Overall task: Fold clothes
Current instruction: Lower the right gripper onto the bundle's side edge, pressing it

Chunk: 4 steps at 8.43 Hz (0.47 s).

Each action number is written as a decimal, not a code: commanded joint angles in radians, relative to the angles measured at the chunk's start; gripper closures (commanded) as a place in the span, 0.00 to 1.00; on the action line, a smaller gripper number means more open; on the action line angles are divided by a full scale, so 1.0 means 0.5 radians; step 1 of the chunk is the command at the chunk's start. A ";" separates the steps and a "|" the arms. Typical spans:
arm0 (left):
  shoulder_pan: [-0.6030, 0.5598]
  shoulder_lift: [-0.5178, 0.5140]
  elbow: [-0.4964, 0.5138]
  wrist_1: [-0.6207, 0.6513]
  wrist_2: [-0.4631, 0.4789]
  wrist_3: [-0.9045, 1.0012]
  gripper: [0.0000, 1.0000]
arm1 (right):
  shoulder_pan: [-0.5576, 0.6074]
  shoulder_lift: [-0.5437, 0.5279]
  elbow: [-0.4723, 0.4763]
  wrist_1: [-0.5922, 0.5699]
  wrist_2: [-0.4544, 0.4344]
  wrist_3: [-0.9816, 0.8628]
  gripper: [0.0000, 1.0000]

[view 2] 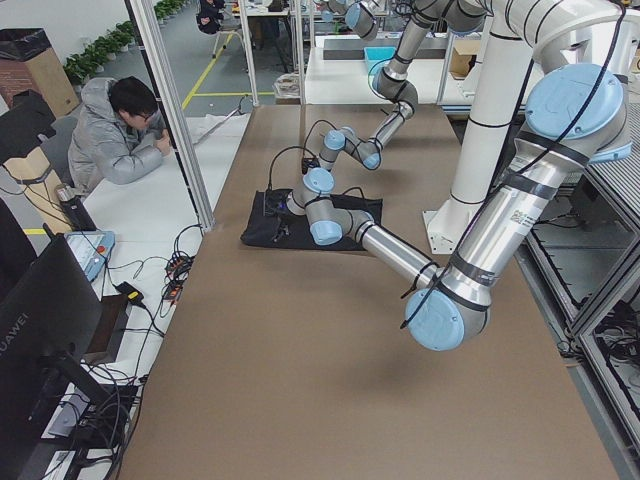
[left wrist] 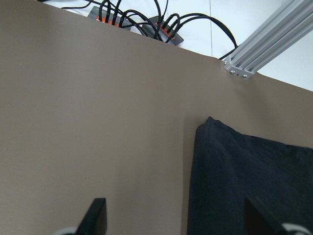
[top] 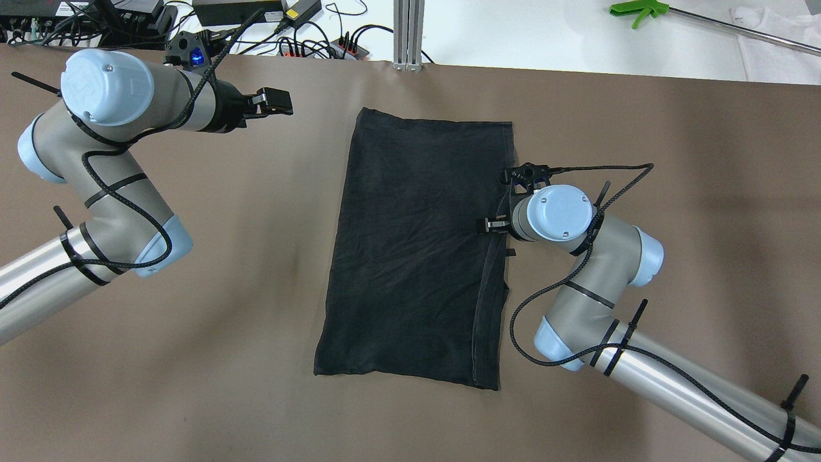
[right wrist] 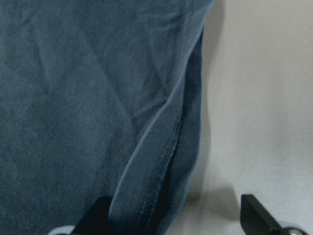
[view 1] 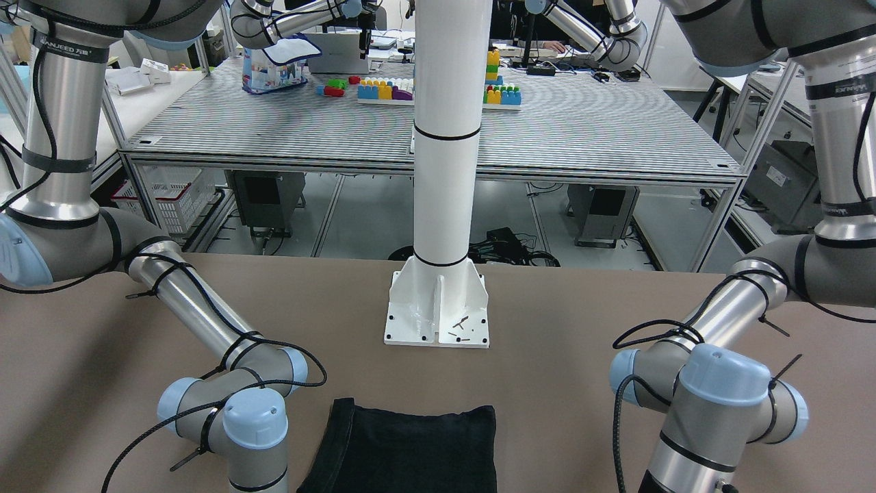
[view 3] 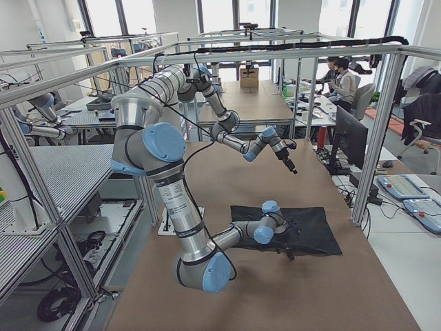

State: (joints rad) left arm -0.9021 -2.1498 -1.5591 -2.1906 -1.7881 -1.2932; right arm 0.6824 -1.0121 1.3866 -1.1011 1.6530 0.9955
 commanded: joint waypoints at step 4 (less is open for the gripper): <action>-0.003 0.008 0.001 0.000 0.036 -0.003 0.00 | 0.053 -0.215 0.187 0.012 0.065 -0.187 0.06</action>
State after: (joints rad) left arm -0.9024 -2.1488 -1.5599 -2.1905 -1.7739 -1.2946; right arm 0.7071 -1.0959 1.4585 -1.0958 1.6605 0.9070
